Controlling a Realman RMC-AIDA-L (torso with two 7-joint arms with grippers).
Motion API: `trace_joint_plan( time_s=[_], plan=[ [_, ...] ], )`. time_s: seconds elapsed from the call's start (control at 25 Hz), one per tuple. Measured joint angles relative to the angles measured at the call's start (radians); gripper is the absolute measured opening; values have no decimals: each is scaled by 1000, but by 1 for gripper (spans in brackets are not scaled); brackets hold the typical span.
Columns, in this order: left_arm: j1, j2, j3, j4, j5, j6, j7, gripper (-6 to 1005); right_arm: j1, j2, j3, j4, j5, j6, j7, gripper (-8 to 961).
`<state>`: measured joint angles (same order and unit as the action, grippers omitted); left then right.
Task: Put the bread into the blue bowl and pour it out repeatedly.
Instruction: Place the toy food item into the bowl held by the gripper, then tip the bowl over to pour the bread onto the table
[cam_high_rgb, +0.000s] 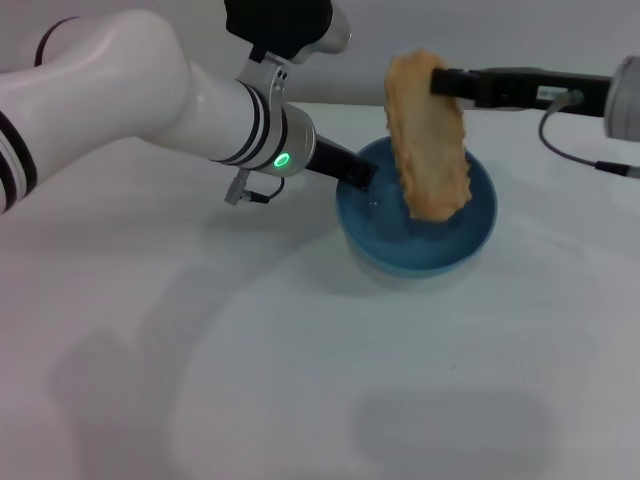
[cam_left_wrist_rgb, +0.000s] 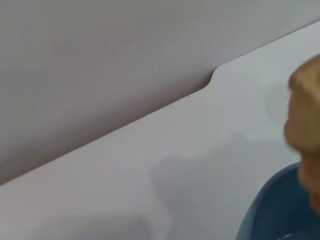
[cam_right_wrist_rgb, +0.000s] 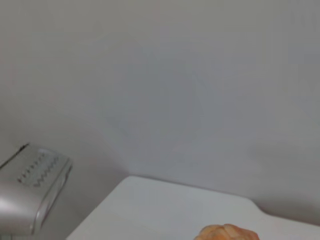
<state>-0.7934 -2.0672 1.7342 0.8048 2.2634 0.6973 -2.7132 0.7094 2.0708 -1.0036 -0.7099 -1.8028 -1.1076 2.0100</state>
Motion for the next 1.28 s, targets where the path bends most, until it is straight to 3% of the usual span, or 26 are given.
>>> trace_joint_plan(
  time_s=[0.2,0.44,0.68,0.88,1.28],
  plan=[
    [7,0,1,-3,-21,-9,0,-2,45,-3,-34,82,-6,-1,-57,77],
    [13,2,-3,-9,-24,-18,1,-1,32,-1,-33,87,-3,6,-82,79],
    [16,3,1,-11,-25,-40,2,-1,-7,-3,-32,66,-3,17,-87,288],
    [19,3,1,-13,-25,-69,3,-2,-74,1,-57,-1,-5,-4,-250,527],
    [32,0,1,-27,-25,-140,3,-2,-290,2,-30,-142,292,-53,-669,533]
  ],
)
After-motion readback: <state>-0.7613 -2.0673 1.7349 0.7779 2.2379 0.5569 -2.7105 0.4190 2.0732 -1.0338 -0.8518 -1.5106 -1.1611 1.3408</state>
